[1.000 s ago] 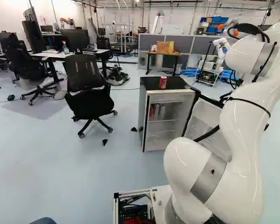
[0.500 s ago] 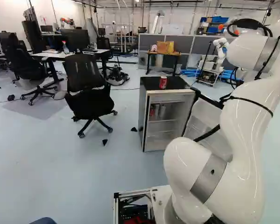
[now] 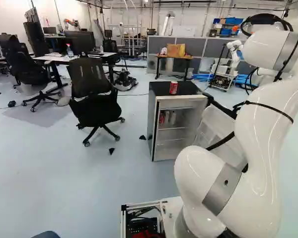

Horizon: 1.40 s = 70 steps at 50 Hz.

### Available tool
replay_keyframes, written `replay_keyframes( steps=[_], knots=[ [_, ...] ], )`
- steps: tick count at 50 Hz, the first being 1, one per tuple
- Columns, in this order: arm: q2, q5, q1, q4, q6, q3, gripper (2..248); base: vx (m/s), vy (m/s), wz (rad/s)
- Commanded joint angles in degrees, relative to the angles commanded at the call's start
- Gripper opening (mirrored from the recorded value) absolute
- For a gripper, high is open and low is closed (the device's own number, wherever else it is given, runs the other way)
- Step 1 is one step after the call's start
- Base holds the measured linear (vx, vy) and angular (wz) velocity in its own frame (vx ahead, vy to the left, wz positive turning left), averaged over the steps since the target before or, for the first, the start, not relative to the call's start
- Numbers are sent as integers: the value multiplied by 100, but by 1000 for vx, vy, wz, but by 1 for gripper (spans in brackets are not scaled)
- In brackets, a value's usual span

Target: Grab a drink from the fridge

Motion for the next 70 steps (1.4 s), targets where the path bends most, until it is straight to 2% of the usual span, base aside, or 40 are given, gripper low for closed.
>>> replay_keyframes(
  steps=[33,70],
  knots=[
    [636,0,10,0,0,987,247,0,0,0],
    [1389,0,163,0,0,2119,247,0,0,0]
  ],
)
